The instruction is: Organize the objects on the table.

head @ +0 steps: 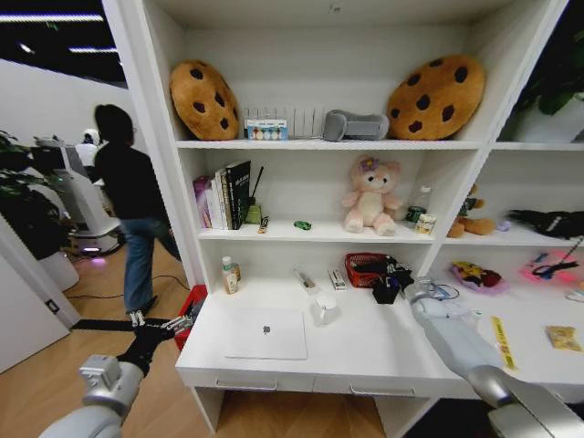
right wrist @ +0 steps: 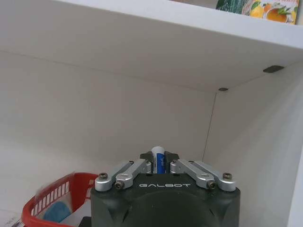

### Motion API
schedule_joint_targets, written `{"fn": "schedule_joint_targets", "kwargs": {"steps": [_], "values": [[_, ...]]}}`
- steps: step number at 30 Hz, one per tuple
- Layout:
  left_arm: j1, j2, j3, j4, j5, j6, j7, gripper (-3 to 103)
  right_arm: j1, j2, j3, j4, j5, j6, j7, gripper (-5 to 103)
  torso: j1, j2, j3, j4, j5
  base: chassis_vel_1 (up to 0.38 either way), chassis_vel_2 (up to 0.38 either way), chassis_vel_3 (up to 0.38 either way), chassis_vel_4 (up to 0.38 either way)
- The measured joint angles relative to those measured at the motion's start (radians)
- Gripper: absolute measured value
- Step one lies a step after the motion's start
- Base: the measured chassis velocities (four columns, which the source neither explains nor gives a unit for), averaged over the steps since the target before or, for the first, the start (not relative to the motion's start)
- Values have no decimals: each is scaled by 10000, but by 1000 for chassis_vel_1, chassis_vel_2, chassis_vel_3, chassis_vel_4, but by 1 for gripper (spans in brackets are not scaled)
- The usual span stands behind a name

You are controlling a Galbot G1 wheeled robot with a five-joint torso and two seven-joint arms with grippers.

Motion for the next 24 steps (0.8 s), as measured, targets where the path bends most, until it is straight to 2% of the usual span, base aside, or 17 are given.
{"fn": "schedule_joint_targets", "kwargs": {"steps": [5, 6, 7, 9, 10, 11, 13, 14, 16, 17, 18, 20, 21, 22, 23, 24], "values": [[0, 0, 0, 0, 1, 0, 0, 100, 70, 84, 27, -11, -138, 95, -31, 10, 0, 0, 0, 2, -1, 0, 0, 0, 0], [0, 0, 0, 0, 0, 0, 0, 100, 70, 84, 42, 14, -138, 77, -32, 15, 0, 0, 0, 0, 0, 0, 0, 0, 0], [0, 0, 0, 0, 0, 0, 0, 100, 70, 84, 42, 14, -138, 77, -32, 15, 0, 0, 0, 0, 0, 0, 0, 0, 0], [0, 0, 0, 0, 0, 0, 0, 100, 63, 76, 104, 26, -139, -5, -40, 25, 0, 1, 0, 1, -1, 0, 0, 0, 0], [0, 0, 0, 0, 0, 0, 0, 100, 63, 76, 104, 26, -139, -5, -40, 25, 0, 1, 0, 1, -1, 0, 0, 0, 0], [0, 0, 0, 0, 0, 0, 0, 100, 61, 69, 147, -4, -163, -52, -65, 37, 0, 1, 0, 1, -1, 0, 0, 0, 0], [0, 0, 0, 0, 0, 0, 0, 100, 58, 65, 175, -24, -165, -64, -70, 37, 0, 1, 0, 1, -1, 0, 0, 0, 0], [0, 0, 0, 0, 0, 0, 0, 100, 33, 57, 195, -32, -165, -70, -76, 42, 0, 2, 0, 1, -2, 0, 0, 0, 0], [0, 0, 0, 0, 0, 0, 0, 100, -26, 48, 232, -23, -162, -77, -82, 42, 0, 1, 0, 1, -1, 0, 0, 0, 0], [0, 0, 0, 0, 0, 0, 0, 100, -104, 38, 279, 40, -151, -79, -82, 52, 0, 1, 0, 1, 0, 0, 0, 0, 0], [0, 0, 0, 0, 0, 0, 0, 100, -192, 21, 333, 149, -140, -87, -82, 58, 0, 1, 0, 1, 0, 0, 0, 0, 0], [0, 0, -1, 0, 0, 0, 0, 100, -786, -137, 704, 1049, -77, -400, -65, 69, 0, 1, 0, 3, 2, 0, 0, 0, 0], [0, 0, -1, 0, 0, 0, 0, 100, -786, -137, 704, 1049, -77, -400, -65, 69, 0, 1, 0, 3, 2, 0, 0, 0, 0], [0, 0, 0, 0, 0, 0, 0, 100, -1307, -252, 1091, 1964, -95, -776, 194, 74, 1, 0, 0, 1, 2, 0, 0, 0, 0], [0, 0, 0, 0, 0, 0, 0, 100, -1307, -252, 1091, 1964, -95, -776, 194, 74, 1, 0, 0, 1, 2, 0, 0, 0, 0], [0, 0, 0, 0, 0, 0, 0, 100, -1710, -348, 1316, 2683, -83, -1057, 471, 74, 0, 1, 0, 2, 1, 0, 0, 0, 0]]}}
